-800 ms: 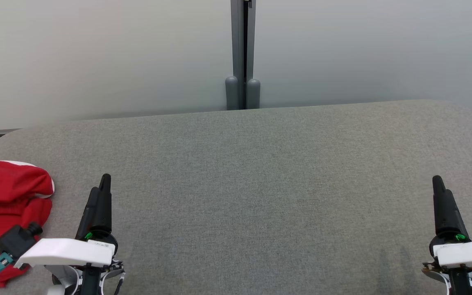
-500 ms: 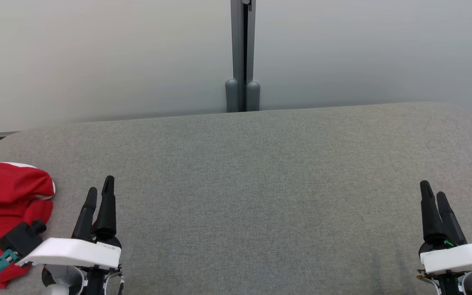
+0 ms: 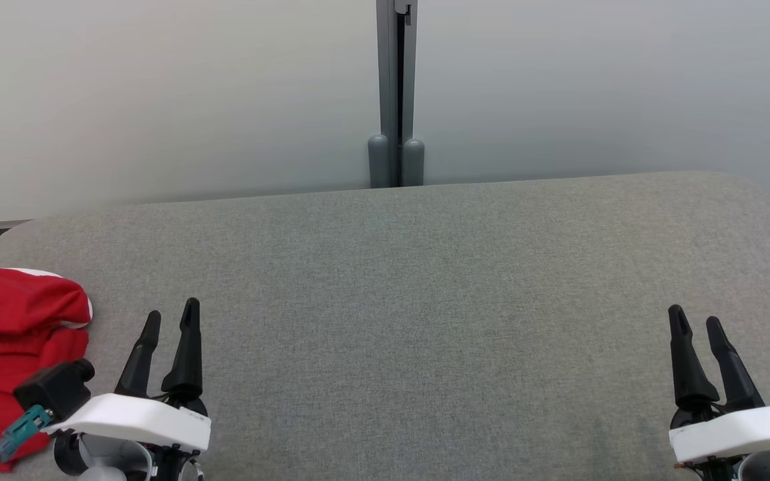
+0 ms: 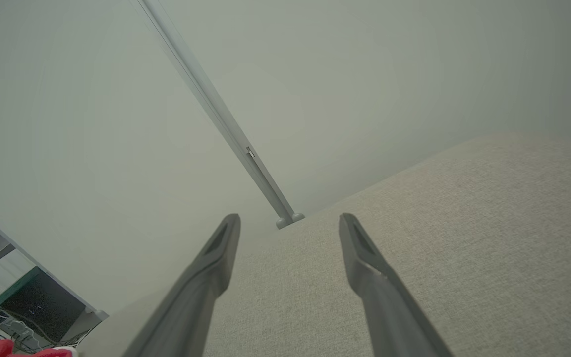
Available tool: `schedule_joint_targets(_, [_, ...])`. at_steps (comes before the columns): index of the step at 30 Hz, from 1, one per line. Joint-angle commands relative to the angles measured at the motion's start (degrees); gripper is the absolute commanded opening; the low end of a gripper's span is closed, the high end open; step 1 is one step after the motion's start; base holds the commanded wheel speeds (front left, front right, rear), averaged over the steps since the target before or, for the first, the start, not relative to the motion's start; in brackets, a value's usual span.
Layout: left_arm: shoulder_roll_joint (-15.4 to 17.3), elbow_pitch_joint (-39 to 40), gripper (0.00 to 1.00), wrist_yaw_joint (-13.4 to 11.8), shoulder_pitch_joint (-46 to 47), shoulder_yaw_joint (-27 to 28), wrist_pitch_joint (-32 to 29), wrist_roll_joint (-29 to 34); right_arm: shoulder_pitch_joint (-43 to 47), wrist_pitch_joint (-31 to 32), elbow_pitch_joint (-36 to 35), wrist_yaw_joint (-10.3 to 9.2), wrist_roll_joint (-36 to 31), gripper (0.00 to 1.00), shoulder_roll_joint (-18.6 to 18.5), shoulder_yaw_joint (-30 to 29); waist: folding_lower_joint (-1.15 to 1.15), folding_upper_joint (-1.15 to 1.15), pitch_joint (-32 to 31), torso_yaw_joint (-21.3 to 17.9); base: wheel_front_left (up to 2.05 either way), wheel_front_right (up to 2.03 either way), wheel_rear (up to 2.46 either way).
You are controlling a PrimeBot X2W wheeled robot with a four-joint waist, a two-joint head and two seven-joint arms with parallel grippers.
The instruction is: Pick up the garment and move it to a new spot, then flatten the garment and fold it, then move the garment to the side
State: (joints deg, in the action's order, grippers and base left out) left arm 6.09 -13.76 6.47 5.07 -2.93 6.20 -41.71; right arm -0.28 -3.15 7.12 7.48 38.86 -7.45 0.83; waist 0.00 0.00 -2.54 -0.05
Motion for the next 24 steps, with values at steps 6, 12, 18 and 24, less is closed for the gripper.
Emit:
schedule_joint_targets(6, [0.51, -0.45, 1.0, -0.97, -0.06, -0.11, 1.48, 5.43, 0.22, -1.22, -0.01, 0.02, -5.05, 1.0, -1.05, 1.06, 0.0, 0.0, -0.26, 0.05, 0.0, 0.0, 0.0])
schedule_joint_targets(12, [0.82, -1.13, 1.0, -1.44, -0.63, -0.08, 2.38, 9.16, 0.75, -1.76, 0.25, 0.02, -8.96, 1.0, -0.96, 1.64, 0.0, 0.0, -0.55, 0.17, 0.0, 0.0, 0.0])
schedule_joint_targets(18, [0.95, -1.66, 1.0, -0.92, -1.61, -0.61, 3.15, 11.57, 1.37, -2.28, 0.26, 0.02, -11.89, 1.0, -0.66, 1.62, 0.0, 0.0, -0.87, 0.34, 0.0, 0.0, 0.0])
schedule_joint_targets(24, [1.62, -2.3, 1.0, -0.69, -1.9, -1.0, 3.96, 14.85, 2.16, -2.44, 0.2, 0.02, -15.18, 1.0, -0.74, 1.91, 0.0, 0.0, -1.27, 0.46, 0.0, 0.0, 0.0])
